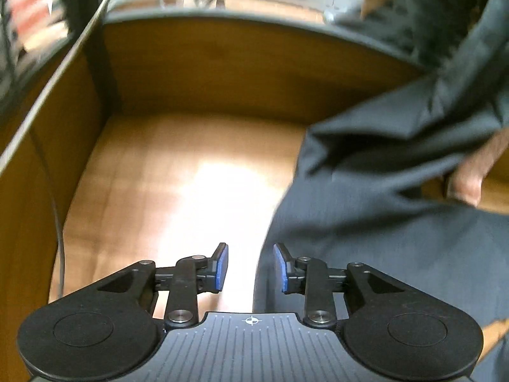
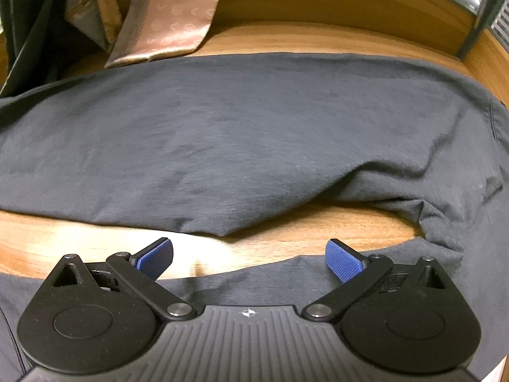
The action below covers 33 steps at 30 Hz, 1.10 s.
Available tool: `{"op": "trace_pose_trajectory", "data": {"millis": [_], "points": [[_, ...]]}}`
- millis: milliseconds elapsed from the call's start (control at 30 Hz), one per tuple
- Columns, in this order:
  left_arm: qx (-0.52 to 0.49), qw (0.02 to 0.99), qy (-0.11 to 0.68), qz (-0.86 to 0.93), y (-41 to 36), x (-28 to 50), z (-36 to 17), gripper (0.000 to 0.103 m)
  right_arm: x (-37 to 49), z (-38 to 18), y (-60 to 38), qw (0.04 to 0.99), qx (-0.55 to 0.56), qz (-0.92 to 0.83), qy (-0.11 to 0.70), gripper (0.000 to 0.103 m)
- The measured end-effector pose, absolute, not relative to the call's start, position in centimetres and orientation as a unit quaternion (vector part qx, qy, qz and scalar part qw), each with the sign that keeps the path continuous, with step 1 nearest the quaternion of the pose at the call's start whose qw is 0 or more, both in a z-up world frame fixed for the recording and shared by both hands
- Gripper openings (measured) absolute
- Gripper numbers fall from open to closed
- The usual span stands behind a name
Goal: Fold clothes
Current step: 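Grasp and lift the trouser leg with the left gripper, then release, then pinch the trouser leg edge with the left gripper and pull it straight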
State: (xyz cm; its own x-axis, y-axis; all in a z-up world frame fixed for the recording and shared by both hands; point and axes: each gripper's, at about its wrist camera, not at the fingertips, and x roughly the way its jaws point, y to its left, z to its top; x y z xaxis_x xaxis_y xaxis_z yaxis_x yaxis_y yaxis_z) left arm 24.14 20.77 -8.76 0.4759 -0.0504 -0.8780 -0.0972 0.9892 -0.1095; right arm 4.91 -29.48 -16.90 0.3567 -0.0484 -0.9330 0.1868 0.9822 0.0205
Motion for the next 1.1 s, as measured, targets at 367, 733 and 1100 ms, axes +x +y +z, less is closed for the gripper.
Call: {"op": "trace_pose_trajectory", "data": {"millis": [367, 733, 1100], "points": [[-0.109, 0.828, 0.55, 0.032, 19.5, 18.3, -11.7, 0.051, 3.0, -16.3, -31.1, 0.83, 0.006, -0.109, 0.547, 0.102], [-0.101, 0.835, 0.537, 0.065, 17.8, 16.9, -11.4, 0.027, 0.9, -16.4, -37.7, 0.833, 0.004, -0.191, 0.52, 0.087], [-0.074, 0.836, 0.536, 0.092, 17.0, 16.7, -11.3, 0.01, 2.8, -18.5, -40.0, 0.802, -0.091, -0.188, 0.559, 0.03]]}}
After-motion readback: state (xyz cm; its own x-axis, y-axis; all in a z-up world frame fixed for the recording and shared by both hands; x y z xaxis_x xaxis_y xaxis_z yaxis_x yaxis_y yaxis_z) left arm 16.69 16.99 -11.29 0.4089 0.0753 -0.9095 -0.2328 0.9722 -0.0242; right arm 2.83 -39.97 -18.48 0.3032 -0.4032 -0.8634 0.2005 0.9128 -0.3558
